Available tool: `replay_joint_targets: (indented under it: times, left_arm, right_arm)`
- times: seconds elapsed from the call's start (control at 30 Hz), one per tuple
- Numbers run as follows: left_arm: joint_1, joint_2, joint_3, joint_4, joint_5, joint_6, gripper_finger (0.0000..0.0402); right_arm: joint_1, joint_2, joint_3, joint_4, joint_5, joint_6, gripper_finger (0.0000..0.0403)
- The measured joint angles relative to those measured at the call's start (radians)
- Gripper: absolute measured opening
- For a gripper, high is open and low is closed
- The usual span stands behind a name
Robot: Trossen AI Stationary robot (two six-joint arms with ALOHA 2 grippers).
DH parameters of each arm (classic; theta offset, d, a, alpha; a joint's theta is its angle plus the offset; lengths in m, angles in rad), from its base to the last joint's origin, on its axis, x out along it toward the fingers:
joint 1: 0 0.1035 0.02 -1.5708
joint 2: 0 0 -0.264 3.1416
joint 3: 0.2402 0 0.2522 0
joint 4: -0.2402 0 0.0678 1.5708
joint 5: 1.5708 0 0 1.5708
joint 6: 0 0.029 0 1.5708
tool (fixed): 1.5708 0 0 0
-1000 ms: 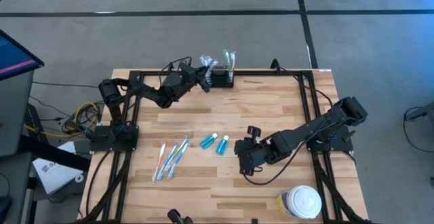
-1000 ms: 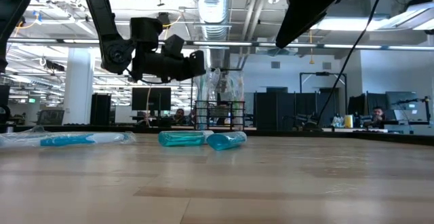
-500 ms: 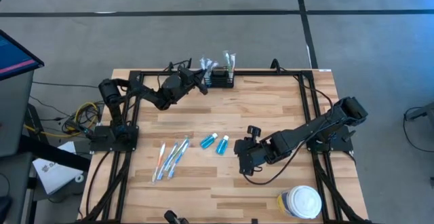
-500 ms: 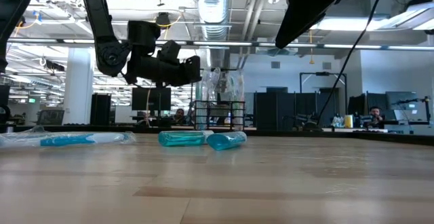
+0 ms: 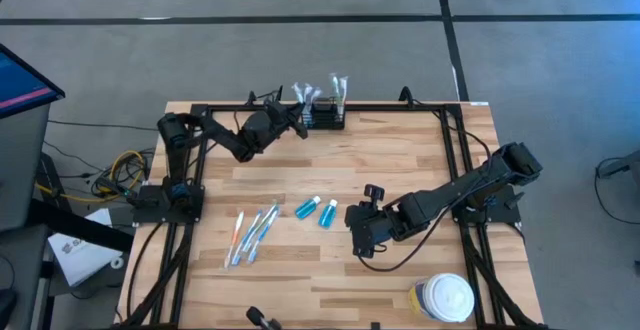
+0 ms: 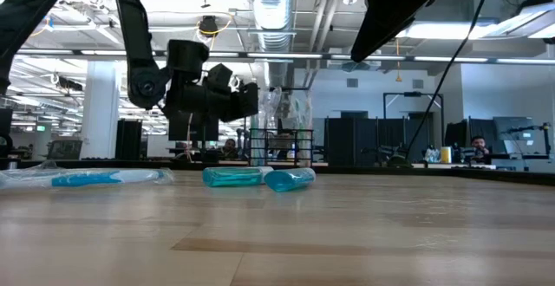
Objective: Pick & Place toothbrushing station
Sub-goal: Put the right green toothbrush into the black wire organizer
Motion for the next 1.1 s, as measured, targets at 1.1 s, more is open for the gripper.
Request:
replay_joint_targets:
  times: [1.1]
  left_arm:
    - [-0.001,-0.106,-0.069,-0.035,0.001,0.039,0.0089]
  right_arm:
    - [-0.006,0.000,0.000,0.004,0.000,-0.008,0.0111]
